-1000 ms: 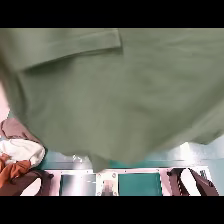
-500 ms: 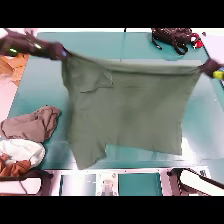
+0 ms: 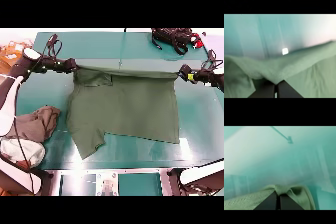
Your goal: Fold the shirts.
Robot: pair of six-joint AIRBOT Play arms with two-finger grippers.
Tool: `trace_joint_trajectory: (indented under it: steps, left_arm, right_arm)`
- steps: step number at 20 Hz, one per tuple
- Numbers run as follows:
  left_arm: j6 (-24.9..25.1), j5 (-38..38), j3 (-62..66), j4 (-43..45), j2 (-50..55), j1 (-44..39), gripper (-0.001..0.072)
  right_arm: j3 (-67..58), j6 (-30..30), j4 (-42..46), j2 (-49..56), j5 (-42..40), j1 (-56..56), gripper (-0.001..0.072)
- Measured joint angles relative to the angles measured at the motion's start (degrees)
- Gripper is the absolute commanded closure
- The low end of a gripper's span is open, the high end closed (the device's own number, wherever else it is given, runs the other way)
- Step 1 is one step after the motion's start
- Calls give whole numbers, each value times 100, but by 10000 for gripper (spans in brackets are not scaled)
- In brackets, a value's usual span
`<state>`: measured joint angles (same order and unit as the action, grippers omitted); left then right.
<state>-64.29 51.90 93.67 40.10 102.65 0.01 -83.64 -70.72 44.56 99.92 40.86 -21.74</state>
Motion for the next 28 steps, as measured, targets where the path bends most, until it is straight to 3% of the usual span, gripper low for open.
trace_joint_trajectory:
  steps: [7,12,20,28]
  left_arm:
    - [509,-918,37,-647,83,-2,685]
    - [686,-1014,109,-702,92,0,685]
    - [264,455,114,748,234,0,685]
    - [-129,1580,116,1534,304,-2,685]
  right_arm:
    - [-931,9,-199,444,-133,136,697]
    - [-1067,9,-52,551,-7,153,698]
    - [-1064,-424,1930,581,1764,55,698]
    - [-1043,-522,2529,581,2900,52,697]
